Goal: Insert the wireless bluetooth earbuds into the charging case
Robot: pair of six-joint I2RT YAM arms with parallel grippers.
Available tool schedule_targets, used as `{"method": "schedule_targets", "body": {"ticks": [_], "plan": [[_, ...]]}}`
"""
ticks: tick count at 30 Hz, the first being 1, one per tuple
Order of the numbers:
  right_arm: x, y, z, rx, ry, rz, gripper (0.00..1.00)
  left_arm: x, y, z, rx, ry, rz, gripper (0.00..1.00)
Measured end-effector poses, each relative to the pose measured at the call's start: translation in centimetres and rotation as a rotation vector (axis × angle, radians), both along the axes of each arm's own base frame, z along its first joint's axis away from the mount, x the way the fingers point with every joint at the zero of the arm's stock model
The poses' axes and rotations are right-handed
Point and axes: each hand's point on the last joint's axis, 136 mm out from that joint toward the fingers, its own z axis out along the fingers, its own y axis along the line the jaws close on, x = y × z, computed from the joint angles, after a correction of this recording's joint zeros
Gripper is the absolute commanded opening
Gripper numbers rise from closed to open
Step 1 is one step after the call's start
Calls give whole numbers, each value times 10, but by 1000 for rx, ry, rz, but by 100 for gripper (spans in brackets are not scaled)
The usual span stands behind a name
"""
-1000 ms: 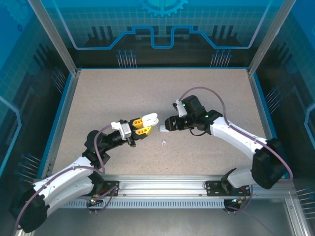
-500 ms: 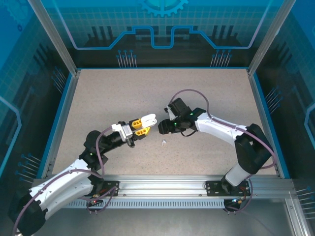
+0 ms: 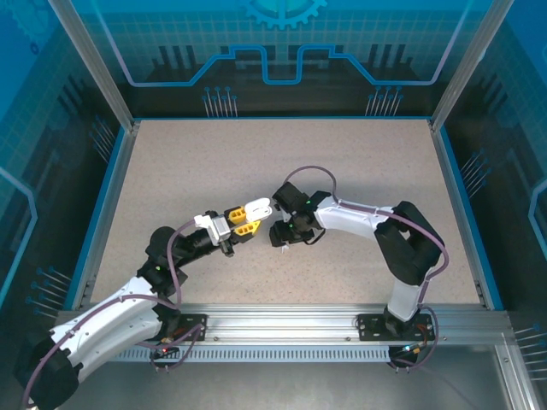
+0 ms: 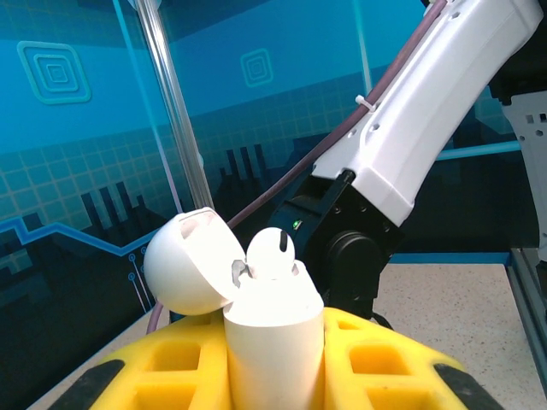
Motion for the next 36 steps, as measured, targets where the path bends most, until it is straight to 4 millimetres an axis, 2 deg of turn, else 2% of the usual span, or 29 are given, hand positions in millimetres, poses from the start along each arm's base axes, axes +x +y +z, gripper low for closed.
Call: {"method": "schedule_targets", "body": {"ticks": [9,16,27,31,36], "plan": [[-8,1,-10,-130,-11,54,58,1,1,0,-4,5,7,3],[-11,-10,-25,-214,6,67,57,2,1,0,-5,10,13,3],[-17,-23,-26,-278,20,90,57,3,1,-1,-3,15,17,3],[-18,-21,-21,-260,17,98,57,3,1,-1,-3,15,17,3],[-15,-10,-1,-178,-17,97,56,3,1,-1,-3,15,17,3]]}}
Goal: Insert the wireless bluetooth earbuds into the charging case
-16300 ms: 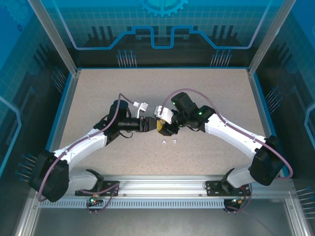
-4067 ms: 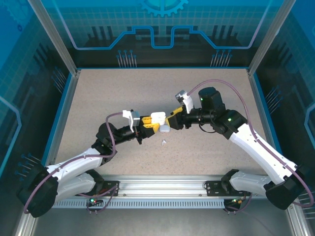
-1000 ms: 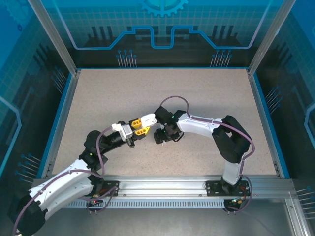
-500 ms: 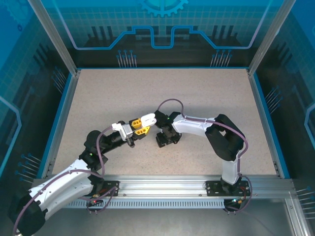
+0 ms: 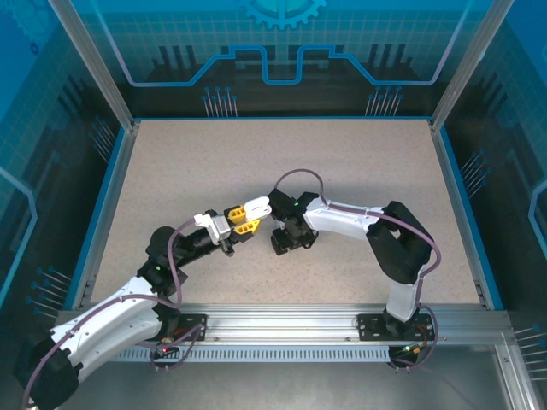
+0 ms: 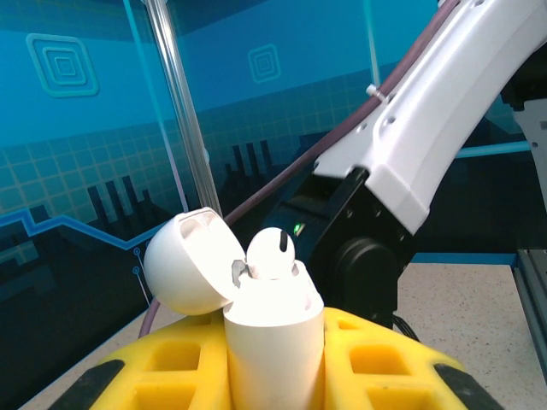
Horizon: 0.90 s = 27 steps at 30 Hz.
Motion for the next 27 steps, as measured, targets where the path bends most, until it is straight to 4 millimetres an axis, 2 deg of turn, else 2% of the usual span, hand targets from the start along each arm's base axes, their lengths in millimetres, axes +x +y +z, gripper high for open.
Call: {"method": "schedule_targets", "body": {"ticks": [7,18,27], "plan": [[6,4,1,47,3,-43,52,0,0,0,0,0,0,3],[3,-1,-26,-9,55,-68,46,0,0,0,0,0,0,4],[6,-1,-25,-11,59,-82,36,1,0,0,-1,0,3,4]]}}
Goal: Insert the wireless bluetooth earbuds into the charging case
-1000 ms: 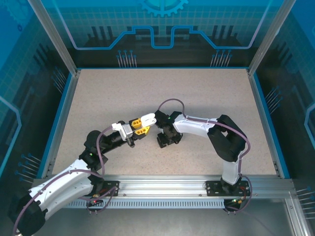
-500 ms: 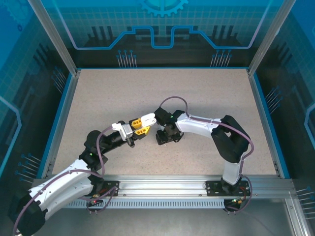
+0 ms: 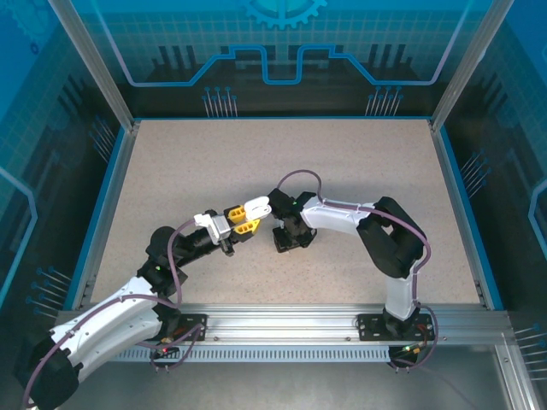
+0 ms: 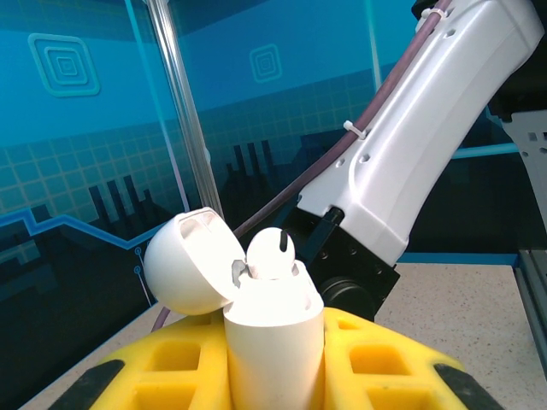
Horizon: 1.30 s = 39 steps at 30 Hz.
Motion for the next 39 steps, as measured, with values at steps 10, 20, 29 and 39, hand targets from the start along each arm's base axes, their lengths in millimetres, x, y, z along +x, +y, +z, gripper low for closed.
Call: {"method": "schedule_targets", "body": {"ticks": [10,20,29,39], "plan": [[1,-3,0,-18,1,-3,30,0,0,0,0,0,0,4],[2,-3,21,54,-72,10,30,1,0,-3,4,18,-1,4],[17,-14,134,277,-370,-12,30,14,-8,-13,9,86,4,3],[18,-39,267,543,-743,-41,31,40,-19,-17,-35,118,39,2]]}}
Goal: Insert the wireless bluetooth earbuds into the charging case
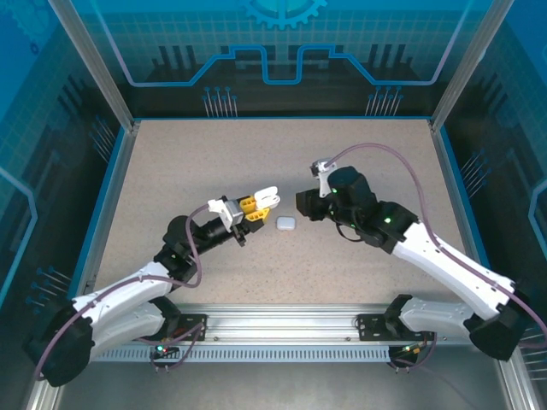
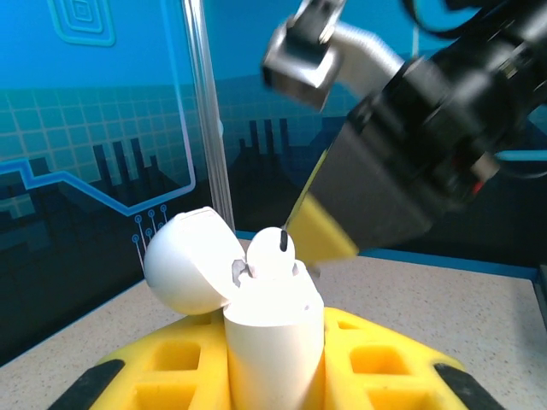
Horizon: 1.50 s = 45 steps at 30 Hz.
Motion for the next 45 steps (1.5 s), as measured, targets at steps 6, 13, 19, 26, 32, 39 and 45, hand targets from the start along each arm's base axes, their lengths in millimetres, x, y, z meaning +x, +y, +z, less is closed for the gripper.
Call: {"method": "schedule_targets", "body": {"ticks": [6,13,19,26,32,39,45], "plan": [[-4,-3,48,109,-134,13,30,14,-14,0,-24,0,16,2],[-12,16,78,196,-227,70,30,24,-31,2,-64,-30,43,0],[-19,31,95,234,-299,102,30,29,-39,1,-82,-59,86,0],[-12,47,81,193,-302,100,30,27,-45,8,-95,-98,125,0],[-8,49,68,163,-294,86,30,30,-42,10,-105,-95,160,0],[-6,48,66,154,-296,75,30,32,-41,13,-123,-94,174,0],[-6,48,61,146,-289,76,30,34,-42,16,-132,-97,178,1]]}}
